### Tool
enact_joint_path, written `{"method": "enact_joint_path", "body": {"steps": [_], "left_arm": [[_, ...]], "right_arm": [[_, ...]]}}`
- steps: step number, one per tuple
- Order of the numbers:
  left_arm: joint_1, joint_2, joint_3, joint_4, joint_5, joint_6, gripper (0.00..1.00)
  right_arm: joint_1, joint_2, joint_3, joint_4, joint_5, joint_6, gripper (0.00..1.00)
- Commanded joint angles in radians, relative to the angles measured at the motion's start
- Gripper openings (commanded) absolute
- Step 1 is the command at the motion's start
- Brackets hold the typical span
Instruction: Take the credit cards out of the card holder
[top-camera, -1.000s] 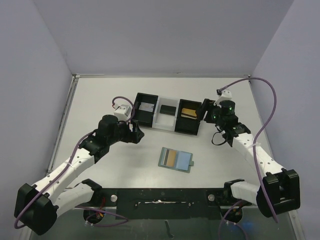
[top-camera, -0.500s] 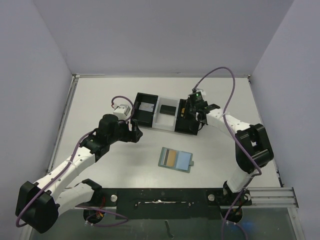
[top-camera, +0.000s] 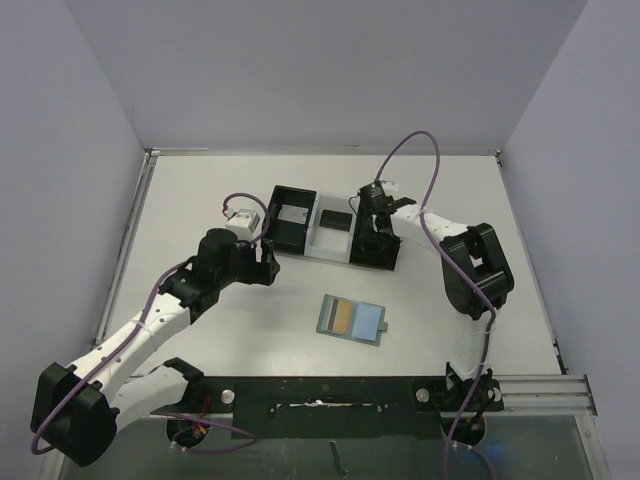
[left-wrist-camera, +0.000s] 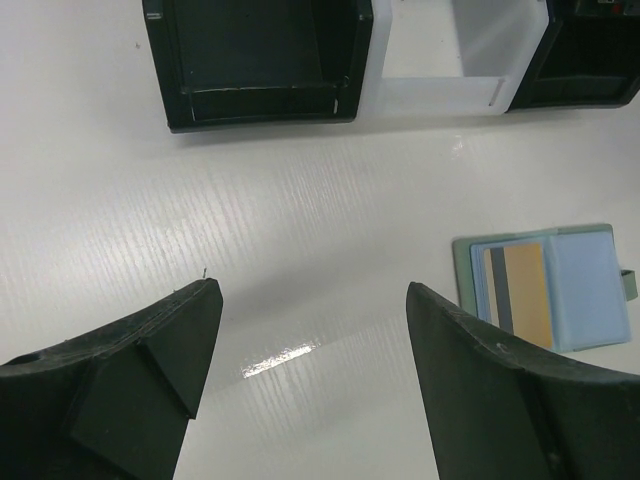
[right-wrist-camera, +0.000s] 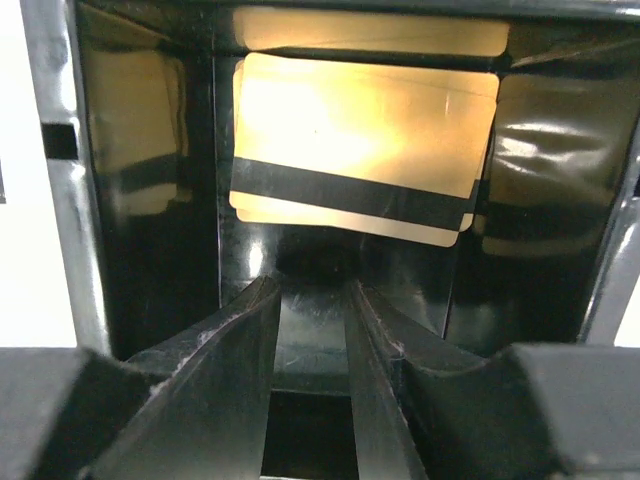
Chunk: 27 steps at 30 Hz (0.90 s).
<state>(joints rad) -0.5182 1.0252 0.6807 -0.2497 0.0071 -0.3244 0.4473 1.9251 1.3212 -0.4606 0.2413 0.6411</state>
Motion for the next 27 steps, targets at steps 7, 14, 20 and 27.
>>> {"method": "enact_joint_path", "body": {"steps": [7, 14, 20, 27], "left_arm": [[-0.006, -0.019, 0.055, 0.014, -0.022, 0.031, 0.73], [-0.006, -0.016, 0.054, 0.015, -0.021, 0.034, 0.73], [-0.006, -0.017, 0.055, 0.015, -0.020, 0.033, 0.73], [-0.006, -0.010, 0.053, 0.015, -0.006, 0.033, 0.73]], "right_arm": [[0.016, 0.054, 0.072, -0.012, 0.160, 0.034, 0.34], [0.015, 0.068, 0.054, 0.023, 0.207, 0.028, 0.35], [0.015, 0.086, 0.016, 0.116, 0.174, -0.061, 0.42], [0.008, 0.084, -0.046, 0.176, 0.165, -0.092, 0.47]]}}
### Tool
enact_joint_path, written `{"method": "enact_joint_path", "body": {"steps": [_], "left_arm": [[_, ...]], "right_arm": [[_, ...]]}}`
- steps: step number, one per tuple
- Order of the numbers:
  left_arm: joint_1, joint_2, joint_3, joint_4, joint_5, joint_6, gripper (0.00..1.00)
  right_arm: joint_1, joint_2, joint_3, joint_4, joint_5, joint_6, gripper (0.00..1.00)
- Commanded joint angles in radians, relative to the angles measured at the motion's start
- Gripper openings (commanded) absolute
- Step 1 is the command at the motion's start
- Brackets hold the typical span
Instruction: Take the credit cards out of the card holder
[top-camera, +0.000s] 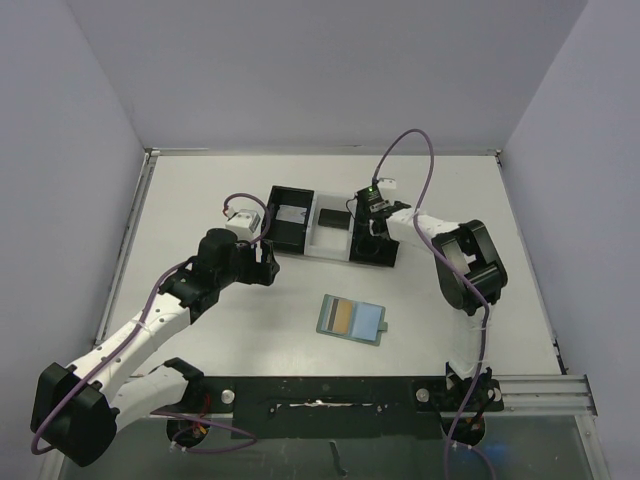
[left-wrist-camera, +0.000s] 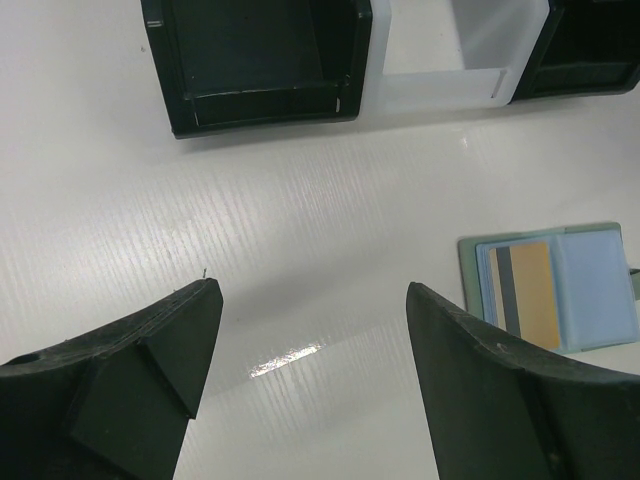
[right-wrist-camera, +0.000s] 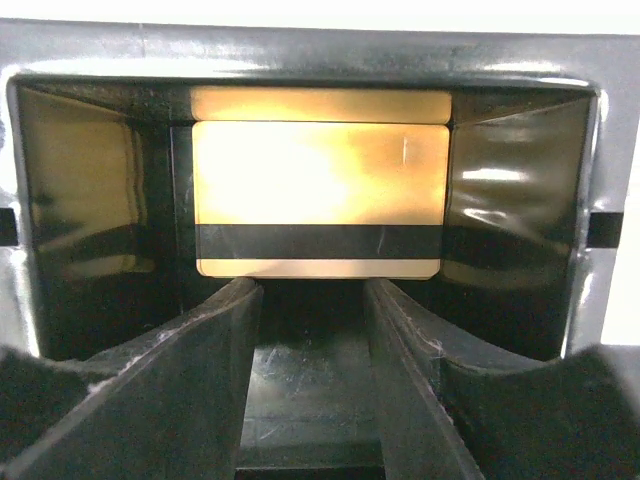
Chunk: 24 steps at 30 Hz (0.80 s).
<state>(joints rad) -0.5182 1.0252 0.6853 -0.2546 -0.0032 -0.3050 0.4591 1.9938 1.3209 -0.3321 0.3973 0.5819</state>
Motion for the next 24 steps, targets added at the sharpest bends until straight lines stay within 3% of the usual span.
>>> {"method": "enact_joint_path", "body": {"steps": [1, 15, 24], "left_arm": [[-0.006, -0.010, 0.050, 0.021, 0.004, 0.014, 0.73], [-0.006, -0.005, 0.052, 0.025, 0.039, 0.006, 0.74], [-0.007, 0.000, 0.047, 0.039, 0.075, -0.026, 0.73]], "right_arm": [[-0.004, 0.010, -0.054, 0.058, 0.007, -0.035, 0.47], [-0.013, -0.166, -0.212, 0.161, -0.172, -0.221, 0.47], [-0.095, -0.201, -0.252, 0.162, -0.257, -0.369, 0.47]]}}
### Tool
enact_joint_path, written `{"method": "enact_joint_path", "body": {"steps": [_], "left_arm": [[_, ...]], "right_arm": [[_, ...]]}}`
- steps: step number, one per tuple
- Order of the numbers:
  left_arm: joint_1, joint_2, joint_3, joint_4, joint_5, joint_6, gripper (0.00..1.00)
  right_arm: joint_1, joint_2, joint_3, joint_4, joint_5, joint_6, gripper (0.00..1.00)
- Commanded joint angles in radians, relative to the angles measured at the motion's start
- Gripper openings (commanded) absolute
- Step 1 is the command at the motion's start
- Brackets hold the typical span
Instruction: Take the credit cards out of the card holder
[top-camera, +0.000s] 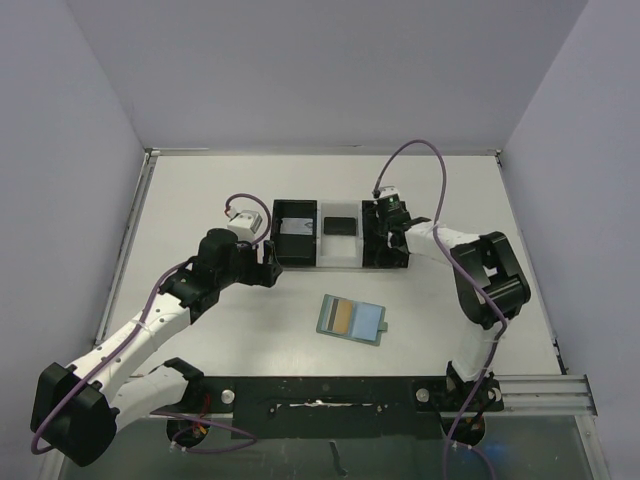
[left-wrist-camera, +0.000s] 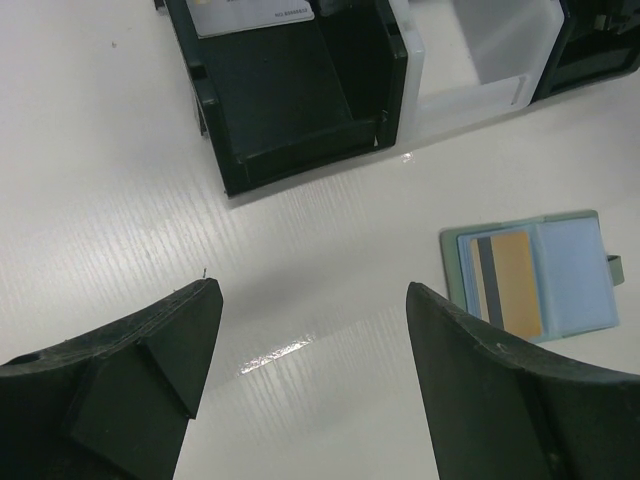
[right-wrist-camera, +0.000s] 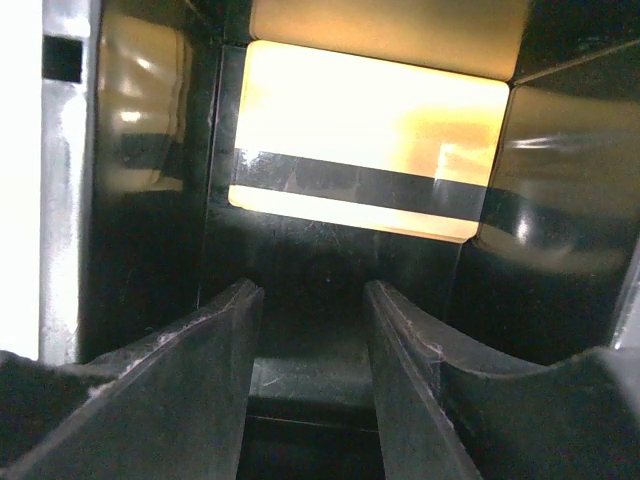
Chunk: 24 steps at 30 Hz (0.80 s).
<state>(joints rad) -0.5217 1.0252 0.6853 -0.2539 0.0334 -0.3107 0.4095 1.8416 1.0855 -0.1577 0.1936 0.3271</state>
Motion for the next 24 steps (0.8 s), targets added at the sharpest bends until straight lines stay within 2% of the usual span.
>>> {"method": "enact_joint_path", "body": {"steps": [1, 6, 13, 17, 21, 24], "left_arm": [[-0.002, 0.002, 0.048, 0.046, 0.062, -0.034, 0.73], [-0.001, -0.007, 0.016, 0.117, 0.113, -0.156, 0.74], [0.005, 0.017, -0.004, 0.204, 0.145, -0.255, 0.74], [0.009, 0.056, -0.024, 0.265, 0.244, -0.305, 0.72], [0.007, 0.117, -0.053, 0.322, 0.335, -0.331, 0.67], [0.004, 0.170, -0.078, 0.367, 0.384, -0.351, 0.66]], "right_arm": [[-0.062, -0.046, 0.000, -0.036, -0.094, -0.125, 0.48], [-0.069, -0.100, 0.028, -0.054, -0.225, -0.115, 0.51], [-0.074, -0.224, 0.041, -0.099, -0.219, -0.049, 0.55], [-0.078, -0.254, 0.085, -0.173, -0.193, -0.010, 0.57], [-0.075, -0.340, 0.026, -0.165, -0.171, 0.111, 0.58], [-0.033, -0.447, -0.102, -0.075, -0.194, 0.255, 0.58]]}}
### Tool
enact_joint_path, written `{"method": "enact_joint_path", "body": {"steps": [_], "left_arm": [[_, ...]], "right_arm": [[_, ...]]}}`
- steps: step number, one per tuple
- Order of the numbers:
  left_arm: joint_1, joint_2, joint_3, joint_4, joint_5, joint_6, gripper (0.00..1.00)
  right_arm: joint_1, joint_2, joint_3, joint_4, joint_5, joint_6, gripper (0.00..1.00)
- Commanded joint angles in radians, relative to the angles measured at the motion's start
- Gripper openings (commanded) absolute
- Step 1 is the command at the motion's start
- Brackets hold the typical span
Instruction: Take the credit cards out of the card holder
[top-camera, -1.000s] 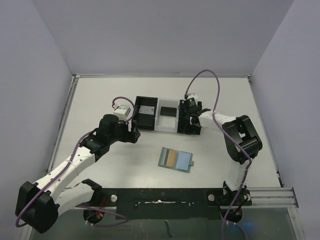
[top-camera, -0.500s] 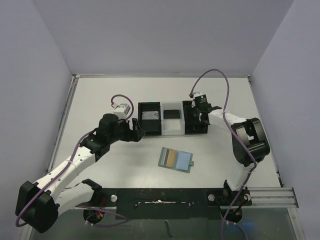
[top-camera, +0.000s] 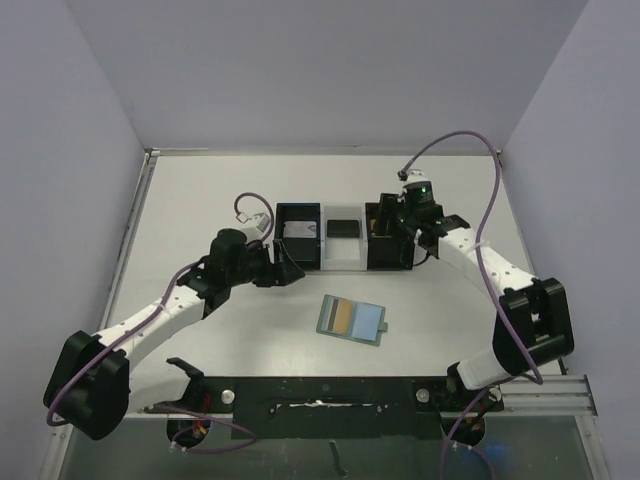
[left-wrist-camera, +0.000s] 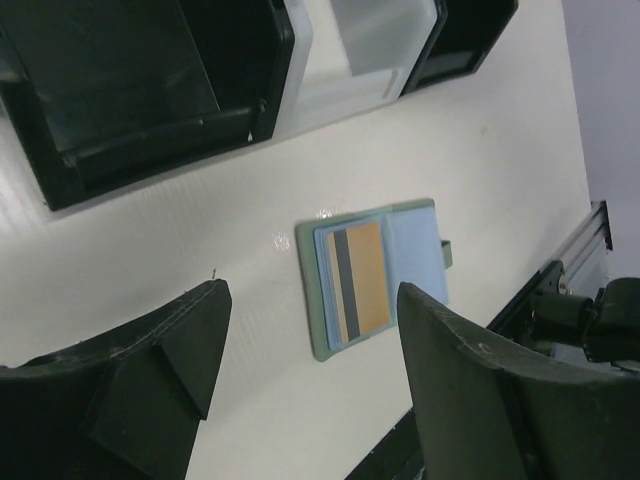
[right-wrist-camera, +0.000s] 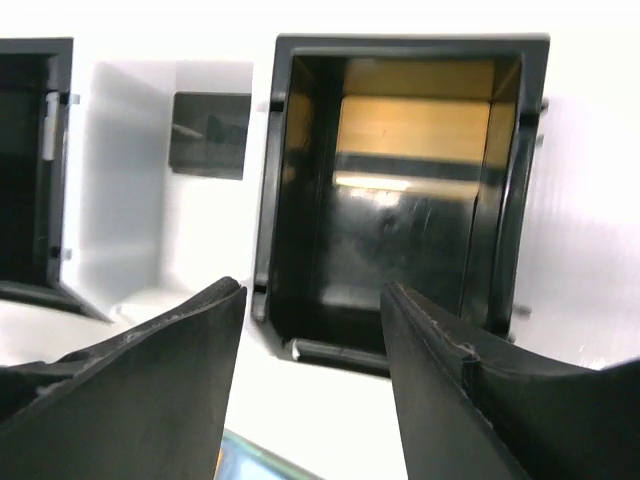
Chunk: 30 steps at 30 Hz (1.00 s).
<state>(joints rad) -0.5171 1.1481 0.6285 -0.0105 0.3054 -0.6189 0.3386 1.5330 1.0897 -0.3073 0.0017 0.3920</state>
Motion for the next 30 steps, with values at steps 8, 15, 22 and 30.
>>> {"method": "enact_joint_path", "body": {"steps": [8, 15, 22, 30], "left_arm": [[-0.044, 0.160, -0.052, 0.254, 0.186, -0.105, 0.55], [-0.092, 0.253, -0.036, 0.267, 0.187, -0.107, 0.52], [-0.101, 0.293, -0.009, 0.280, 0.193, -0.097, 0.47], [-0.115, 0.299, 0.010, 0.273, 0.218, -0.081, 0.44]], "right_arm": [[0.249, -0.368, -0.543, 0.489, 0.031, 0.629, 0.55], [0.348, -0.312, -0.727, 0.751, -0.035, 0.739, 0.46], [0.416, -0.275, -0.726, 0.698, 0.013, 0.783, 0.39], [0.437, -0.320, -0.789, 0.664, 0.061, 0.803, 0.35]]}}
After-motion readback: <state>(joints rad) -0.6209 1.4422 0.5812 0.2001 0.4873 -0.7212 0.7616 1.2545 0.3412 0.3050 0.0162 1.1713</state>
